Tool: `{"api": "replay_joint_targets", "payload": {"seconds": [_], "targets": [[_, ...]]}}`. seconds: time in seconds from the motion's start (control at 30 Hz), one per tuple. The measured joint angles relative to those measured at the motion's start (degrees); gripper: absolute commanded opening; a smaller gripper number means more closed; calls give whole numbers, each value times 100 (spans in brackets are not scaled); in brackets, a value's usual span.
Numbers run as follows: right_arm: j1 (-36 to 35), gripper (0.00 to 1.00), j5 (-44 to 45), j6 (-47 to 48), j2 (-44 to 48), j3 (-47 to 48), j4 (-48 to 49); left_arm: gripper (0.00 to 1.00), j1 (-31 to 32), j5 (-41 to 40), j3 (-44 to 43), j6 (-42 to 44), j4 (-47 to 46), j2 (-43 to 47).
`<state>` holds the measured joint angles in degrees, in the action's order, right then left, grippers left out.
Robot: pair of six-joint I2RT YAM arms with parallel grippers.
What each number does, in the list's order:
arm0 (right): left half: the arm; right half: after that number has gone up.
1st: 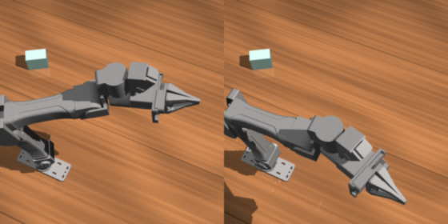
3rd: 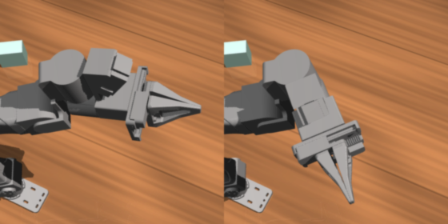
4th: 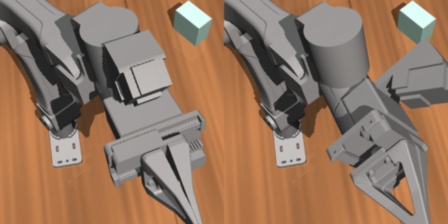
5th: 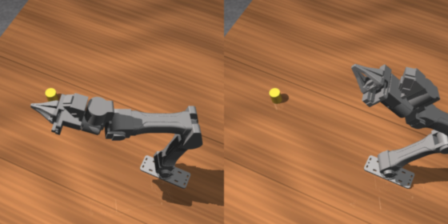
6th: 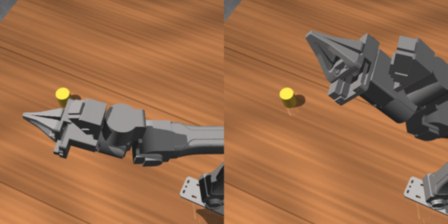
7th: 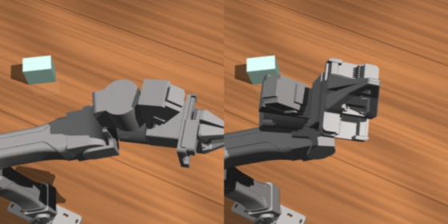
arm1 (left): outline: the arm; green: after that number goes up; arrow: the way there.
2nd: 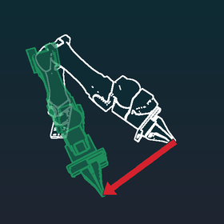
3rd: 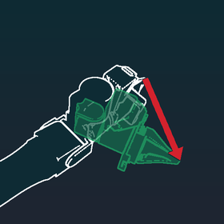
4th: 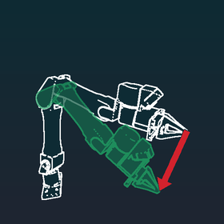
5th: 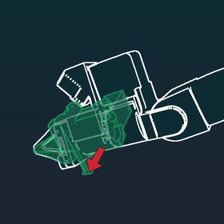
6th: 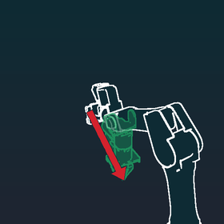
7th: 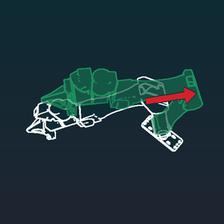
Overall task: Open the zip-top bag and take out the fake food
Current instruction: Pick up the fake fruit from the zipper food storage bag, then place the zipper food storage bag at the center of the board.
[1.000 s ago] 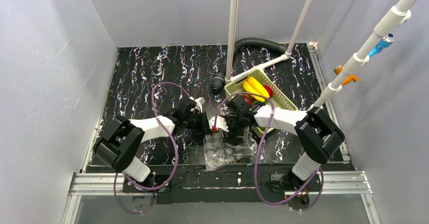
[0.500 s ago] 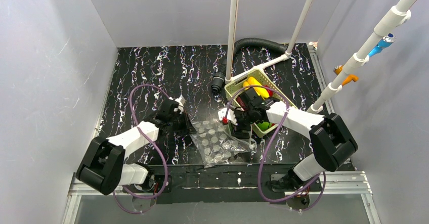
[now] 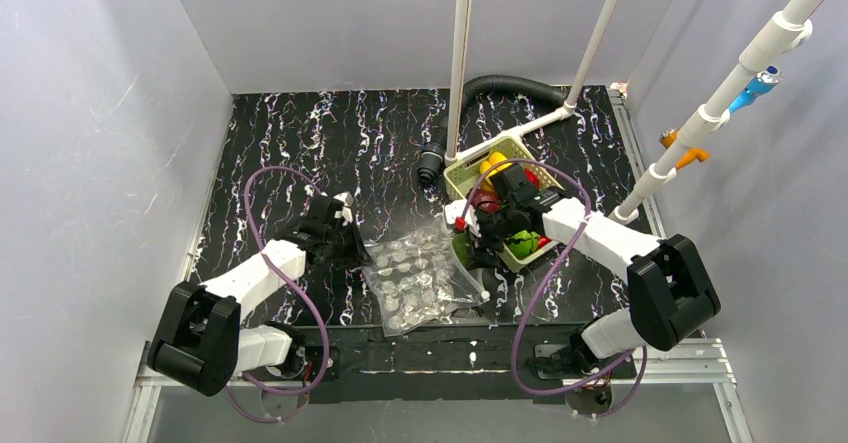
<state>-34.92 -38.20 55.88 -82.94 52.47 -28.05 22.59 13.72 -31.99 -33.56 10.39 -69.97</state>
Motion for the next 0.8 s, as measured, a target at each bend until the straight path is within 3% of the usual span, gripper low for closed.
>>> {"api": "replay_joint_targets", "payload": {"seconds": [0.47,0.8], "targets": [[629,18,-612,-273,485,0,-68,0,-109,-337,-546,339,817,0],[1281,20,105,-1054,966,0,240,0,-686,-951,-1080,485,1128,22]]}}
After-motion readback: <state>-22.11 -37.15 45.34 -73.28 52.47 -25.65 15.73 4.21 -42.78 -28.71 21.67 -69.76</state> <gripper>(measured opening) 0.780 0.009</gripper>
